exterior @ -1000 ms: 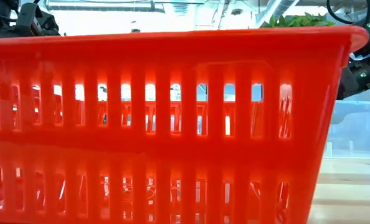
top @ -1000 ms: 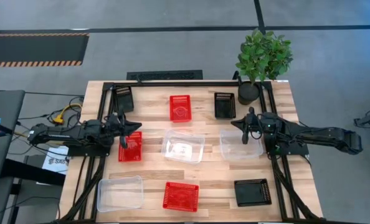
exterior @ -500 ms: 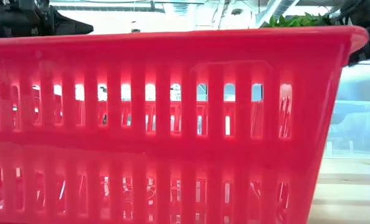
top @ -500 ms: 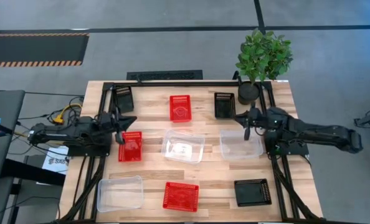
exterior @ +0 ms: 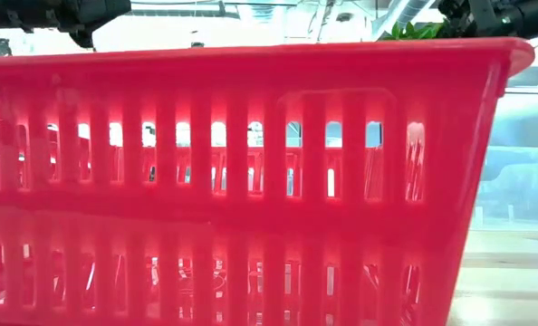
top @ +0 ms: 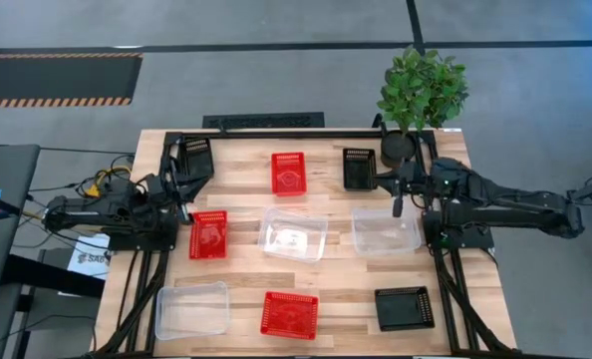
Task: Stack baskets by color
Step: Stack the top right black bin on top of the top left black bin
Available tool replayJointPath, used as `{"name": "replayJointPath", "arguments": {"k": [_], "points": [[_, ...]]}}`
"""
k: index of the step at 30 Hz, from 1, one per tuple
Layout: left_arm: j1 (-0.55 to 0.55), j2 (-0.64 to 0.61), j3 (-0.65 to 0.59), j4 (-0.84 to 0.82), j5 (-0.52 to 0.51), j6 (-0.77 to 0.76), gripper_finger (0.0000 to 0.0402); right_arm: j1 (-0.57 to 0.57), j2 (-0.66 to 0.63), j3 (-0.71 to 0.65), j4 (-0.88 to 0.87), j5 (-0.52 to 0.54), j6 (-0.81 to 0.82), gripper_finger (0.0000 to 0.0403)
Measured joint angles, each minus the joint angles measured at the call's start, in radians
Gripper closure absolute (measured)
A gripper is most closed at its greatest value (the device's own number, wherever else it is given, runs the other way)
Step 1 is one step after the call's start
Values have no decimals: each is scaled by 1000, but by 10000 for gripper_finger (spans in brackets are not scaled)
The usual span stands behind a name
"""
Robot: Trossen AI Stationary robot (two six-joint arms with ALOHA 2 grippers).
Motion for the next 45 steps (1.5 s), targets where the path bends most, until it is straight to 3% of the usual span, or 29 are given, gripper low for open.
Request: {"name": "replayJointPath", "arguments": {"k": [8, 17, 23, 29, 33, 45], "points": [[0, 155, 143, -168, -49, 1, 300, 0, 151, 155, -144, 2, -19, 311], [0, 342, 323, -322, -184, -84, 231, -6, 316, 339, -343, 61, -11, 194], [0, 419, 454, -494, -385, -277, 185, -36, 425, 432, -478, 61, 129, 131], [11, 460, 542, -621, -519, -481, 164, -86, 562, 508, -621, 59, 343, 117], [45, 463, 567, -691, -517, -584, 167, -126, 653, 533, -681, 59, 473, 117], [178, 517, 562, -863, -359, -704, 178, -259, 811, 543, -779, 131, 506, 117]]}}
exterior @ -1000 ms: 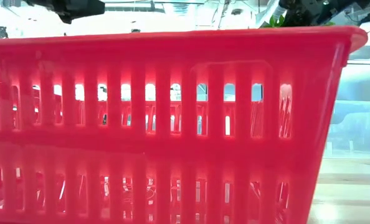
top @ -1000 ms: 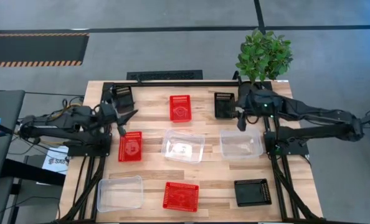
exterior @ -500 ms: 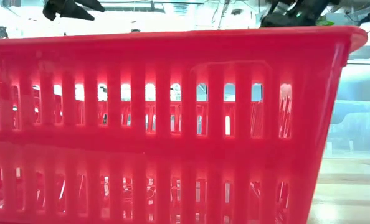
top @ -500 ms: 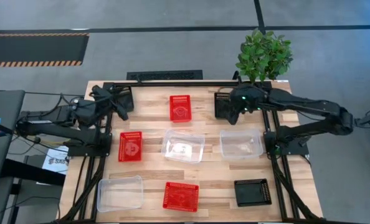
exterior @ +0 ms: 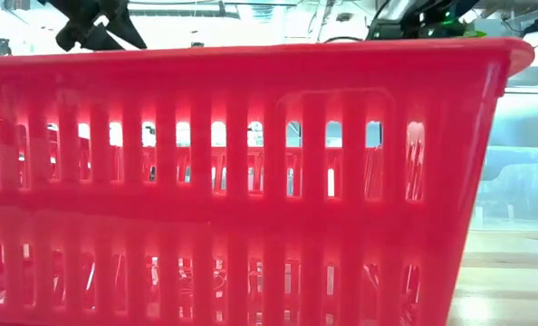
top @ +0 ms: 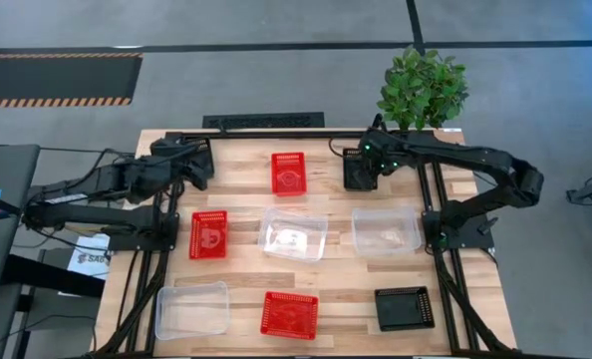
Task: Stack baskets by color
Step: Stack the top right black bin on top of the top left black bin
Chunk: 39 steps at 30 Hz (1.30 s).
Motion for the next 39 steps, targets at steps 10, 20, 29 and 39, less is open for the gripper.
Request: {"name": "replayJointPath", "arguments": {"k": [10, 20, 29, 39], "points": [[22, 117, -5, -10, 5, 28, 178, -61, 93, -54, 30, 12, 28, 117], [22, 172, -6, -13, 5, 60, 178, -100, 89, -174, 143, 22, 84, 117], [21, 169, -6, -13, 6, 59, 178, -112, 90, -264, 297, -57, 109, 119], [21, 169, -6, -13, 18, 57, 178, -112, 90, -264, 315, -57, 108, 297]]}}
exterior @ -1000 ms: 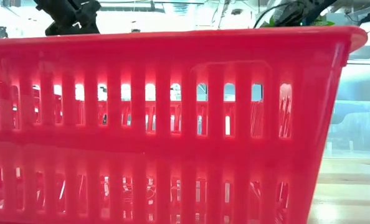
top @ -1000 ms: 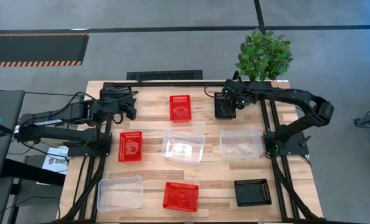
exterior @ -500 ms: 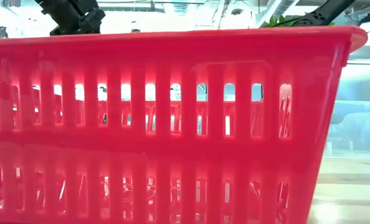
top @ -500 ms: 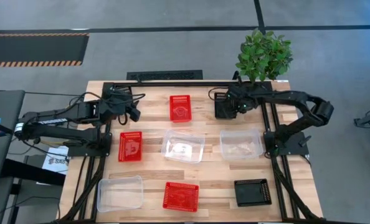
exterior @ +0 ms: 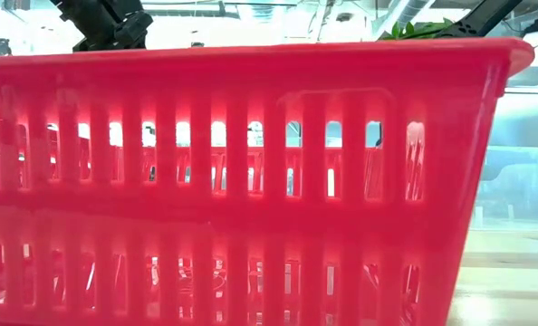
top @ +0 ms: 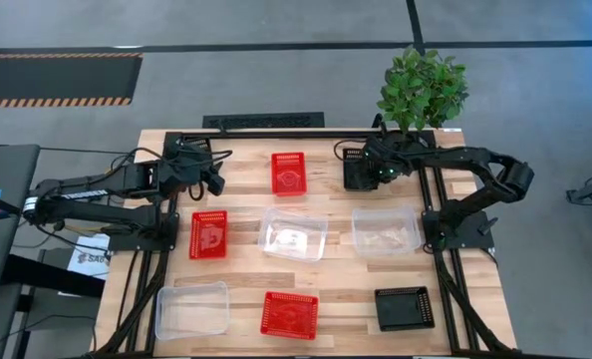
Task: Stack baskets by color
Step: Stack the top right black bin on top of the top left black bin
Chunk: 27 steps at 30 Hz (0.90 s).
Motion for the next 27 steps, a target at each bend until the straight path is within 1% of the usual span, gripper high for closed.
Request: {"name": "replayJointPath", "arguments": {"k": [3, 4, 9, 13, 15, 18, 22, 27], "points": [[0, 0, 0, -6, 0, -6, 178, 0, 0, 0, 26, 1, -5, 376], [0, 0, 0, -14, 0, -10, 178, 0, -1, 0, 37, 3, -6, 386], [-2, 0, 0, -66, 0, -34, 178, 0, -5, 0, 110, 25, 13, 374], [-2, 0, 0, -82, 0, -47, 178, 7, -37, 0, 177, 32, 15, 393], [-2, 0, 0, -85, 0, -47, 178, 19, -65, 1, 212, 29, 22, 390], [-2, 0, 0, -85, -1, -47, 178, 49, -104, 19, 247, 25, 24, 386], [-2, 0, 0, -85, -6, -47, 178, 108, -143, 54, 326, 21, 19, 396], [-2, 0, 0, -84, -6, -53, 178, 167, -144, 117, 430, -12, 10, 393]]}}
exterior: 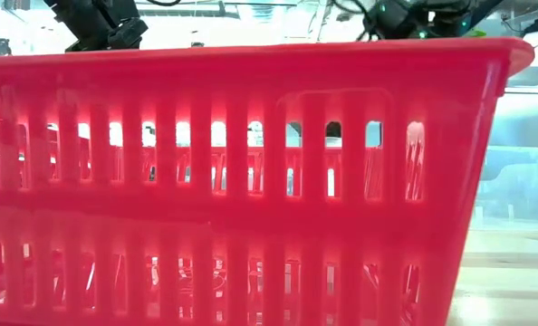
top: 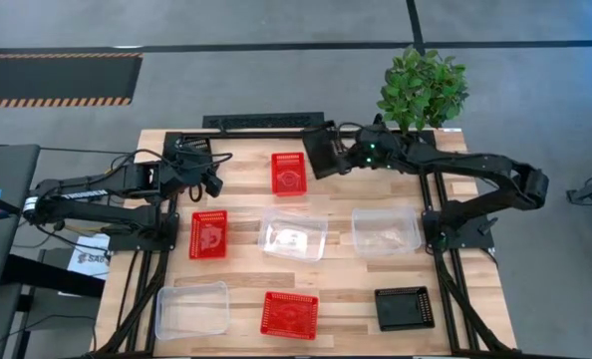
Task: Stack baskets by color
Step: Stack the top right black bin on top of the top left black bin
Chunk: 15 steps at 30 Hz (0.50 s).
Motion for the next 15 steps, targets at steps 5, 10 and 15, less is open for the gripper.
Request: {"name": "replayJointPath", "arguments": {"k": [5, 10, 15], "points": [[0, -5, 0, 0, 10, -2, 178, 48, 70, 77, 104, -16, -45, 396], [0, -43, 0, 0, 13, -3, 178, 73, 197, 191, 171, -77, -87, 396], [0, -107, 2, 1, 40, -34, 178, 77, 352, 336, 257, -154, -106, 397]]}}
